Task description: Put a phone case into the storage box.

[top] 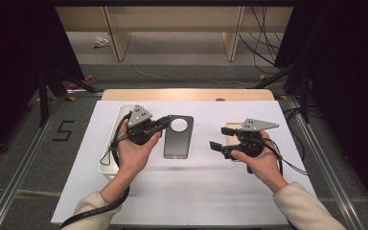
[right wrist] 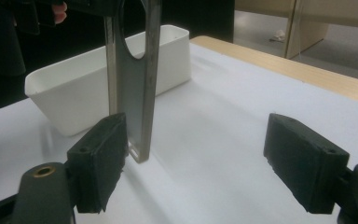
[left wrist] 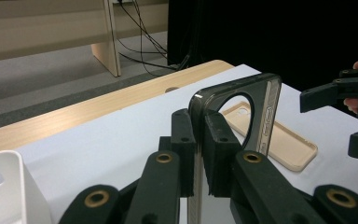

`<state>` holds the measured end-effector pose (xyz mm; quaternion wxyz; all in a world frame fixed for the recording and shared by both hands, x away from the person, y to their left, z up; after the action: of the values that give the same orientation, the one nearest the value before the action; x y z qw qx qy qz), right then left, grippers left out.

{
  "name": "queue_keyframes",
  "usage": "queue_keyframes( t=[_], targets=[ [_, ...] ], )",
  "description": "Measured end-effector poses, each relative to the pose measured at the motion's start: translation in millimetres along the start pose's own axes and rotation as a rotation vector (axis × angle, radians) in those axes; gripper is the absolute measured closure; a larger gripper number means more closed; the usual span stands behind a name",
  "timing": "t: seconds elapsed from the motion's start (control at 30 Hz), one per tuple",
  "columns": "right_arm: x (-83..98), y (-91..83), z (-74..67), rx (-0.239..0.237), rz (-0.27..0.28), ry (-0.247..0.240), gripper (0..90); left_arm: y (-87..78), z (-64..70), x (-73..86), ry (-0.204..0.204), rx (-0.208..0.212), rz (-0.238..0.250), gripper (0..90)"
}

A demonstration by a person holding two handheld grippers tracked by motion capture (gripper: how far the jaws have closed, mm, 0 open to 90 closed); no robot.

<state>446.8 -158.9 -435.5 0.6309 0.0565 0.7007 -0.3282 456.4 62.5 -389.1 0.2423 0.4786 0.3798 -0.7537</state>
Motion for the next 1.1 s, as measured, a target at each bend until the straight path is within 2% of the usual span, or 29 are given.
queue_keyframes(
  t=[0.3,0.6,0.8,1.1],
  targets=[
    [9.8,-16.6,2.4,0.023,-0.019,-0.024,22.7,-3.9,-3.3,-5.0,0.001,-0.003,0.013,83.1],
    [17.7,-32.7,7.3,0.057,-0.023,-0.023,22.3,-7.6,-9.2,-10.8,-0.006,0.008,0.023,83.1],
    [21.8,-39.2,10.0,0.074,-0.025,-0.025,22.2,-11.1,-13.7,-15.6,0.02,0.004,0.033,83.1],
    [26.0,-44.9,9.1,0.082,-0.026,-0.028,21.9,-13.8,-21.6,-21.1,0.036,0.006,0.042,83.1]
  ],
)
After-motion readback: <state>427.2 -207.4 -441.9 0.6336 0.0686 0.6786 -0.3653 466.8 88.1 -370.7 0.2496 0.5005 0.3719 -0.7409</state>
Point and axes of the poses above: each handheld gripper's, and its own axes: y roughly forward along the jaws, x roughly out of its underside, z roughly to its right, the point moved 8 cm from there along y, roughly forward along the jaws, and after that the axes turned 10 degrees about -y, right-handed, at the moved point
